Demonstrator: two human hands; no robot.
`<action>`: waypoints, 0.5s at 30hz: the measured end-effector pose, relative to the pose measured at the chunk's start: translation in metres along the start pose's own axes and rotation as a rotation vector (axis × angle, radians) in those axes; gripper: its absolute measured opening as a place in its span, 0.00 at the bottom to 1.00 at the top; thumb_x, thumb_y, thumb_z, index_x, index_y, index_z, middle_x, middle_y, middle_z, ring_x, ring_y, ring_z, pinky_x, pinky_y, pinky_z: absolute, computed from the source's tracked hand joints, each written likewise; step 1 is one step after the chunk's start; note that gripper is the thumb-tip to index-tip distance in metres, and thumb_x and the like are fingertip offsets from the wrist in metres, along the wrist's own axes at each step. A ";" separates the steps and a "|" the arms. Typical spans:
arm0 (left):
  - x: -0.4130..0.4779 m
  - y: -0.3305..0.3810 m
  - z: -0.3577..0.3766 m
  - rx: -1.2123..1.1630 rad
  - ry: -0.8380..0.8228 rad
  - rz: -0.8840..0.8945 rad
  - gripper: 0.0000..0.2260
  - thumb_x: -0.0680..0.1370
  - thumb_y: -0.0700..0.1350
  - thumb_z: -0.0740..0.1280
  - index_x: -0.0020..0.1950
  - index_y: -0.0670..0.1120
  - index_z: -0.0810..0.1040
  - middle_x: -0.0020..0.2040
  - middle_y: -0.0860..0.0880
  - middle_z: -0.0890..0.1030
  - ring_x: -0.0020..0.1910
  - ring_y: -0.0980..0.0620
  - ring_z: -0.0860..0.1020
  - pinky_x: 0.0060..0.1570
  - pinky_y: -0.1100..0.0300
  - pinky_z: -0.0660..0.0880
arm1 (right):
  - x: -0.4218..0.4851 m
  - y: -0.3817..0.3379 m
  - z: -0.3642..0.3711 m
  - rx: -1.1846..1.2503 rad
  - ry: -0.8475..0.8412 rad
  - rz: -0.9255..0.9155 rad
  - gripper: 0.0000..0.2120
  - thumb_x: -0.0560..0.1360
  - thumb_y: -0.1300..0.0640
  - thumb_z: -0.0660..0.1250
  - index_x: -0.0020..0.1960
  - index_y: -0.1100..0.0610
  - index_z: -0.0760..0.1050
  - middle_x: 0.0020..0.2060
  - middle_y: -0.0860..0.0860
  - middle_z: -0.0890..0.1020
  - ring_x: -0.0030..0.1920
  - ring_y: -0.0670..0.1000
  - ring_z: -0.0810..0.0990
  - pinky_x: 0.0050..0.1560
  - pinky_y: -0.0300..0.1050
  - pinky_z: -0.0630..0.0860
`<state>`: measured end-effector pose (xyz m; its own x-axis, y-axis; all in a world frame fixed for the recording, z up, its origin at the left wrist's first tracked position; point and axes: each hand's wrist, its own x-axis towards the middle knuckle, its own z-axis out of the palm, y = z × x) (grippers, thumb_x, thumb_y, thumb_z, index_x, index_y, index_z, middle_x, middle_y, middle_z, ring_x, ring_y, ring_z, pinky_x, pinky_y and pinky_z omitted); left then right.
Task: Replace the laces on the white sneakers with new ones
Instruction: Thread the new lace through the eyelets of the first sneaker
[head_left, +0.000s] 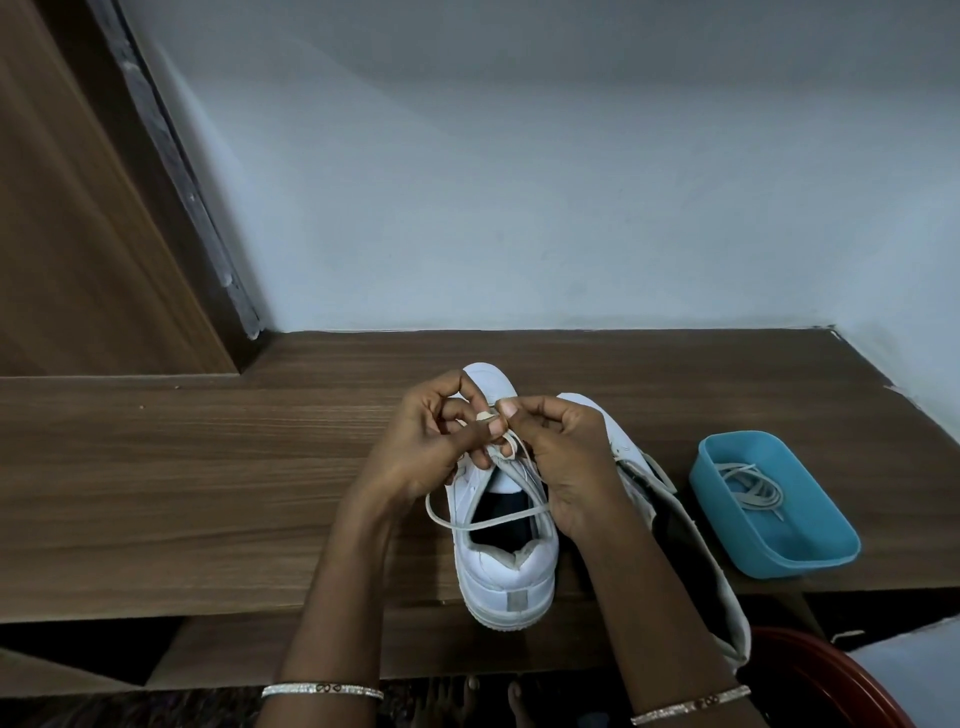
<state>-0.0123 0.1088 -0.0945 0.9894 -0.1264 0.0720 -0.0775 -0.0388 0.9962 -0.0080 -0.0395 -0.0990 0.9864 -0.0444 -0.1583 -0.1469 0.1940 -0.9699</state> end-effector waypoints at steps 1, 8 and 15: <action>0.000 0.000 0.000 0.024 -0.001 0.013 0.09 0.75 0.38 0.74 0.45 0.39 0.73 0.35 0.44 0.83 0.28 0.47 0.79 0.24 0.65 0.64 | 0.000 -0.001 0.000 0.005 0.005 0.000 0.04 0.74 0.64 0.73 0.48 0.65 0.83 0.39 0.62 0.85 0.36 0.59 0.84 0.49 0.64 0.82; 0.002 0.000 -0.004 0.173 -0.023 0.100 0.09 0.74 0.38 0.74 0.51 0.49 0.86 0.38 0.44 0.86 0.29 0.49 0.80 0.32 0.53 0.72 | -0.001 -0.005 -0.001 0.149 0.026 0.092 0.07 0.72 0.70 0.72 0.50 0.68 0.80 0.43 0.66 0.84 0.38 0.59 0.82 0.45 0.54 0.82; 0.006 -0.003 -0.006 0.415 0.076 0.180 0.11 0.74 0.38 0.75 0.47 0.56 0.86 0.38 0.55 0.86 0.28 0.51 0.81 0.37 0.55 0.80 | 0.005 -0.011 -0.013 0.113 -0.063 0.151 0.02 0.73 0.66 0.72 0.45 0.61 0.82 0.38 0.59 0.84 0.39 0.56 0.82 0.46 0.48 0.79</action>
<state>-0.0054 0.1144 -0.0966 0.9606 -0.0948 0.2612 -0.2765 -0.4185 0.8651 -0.0024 -0.0548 -0.0911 0.9568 0.0541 -0.2856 -0.2882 0.3030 -0.9084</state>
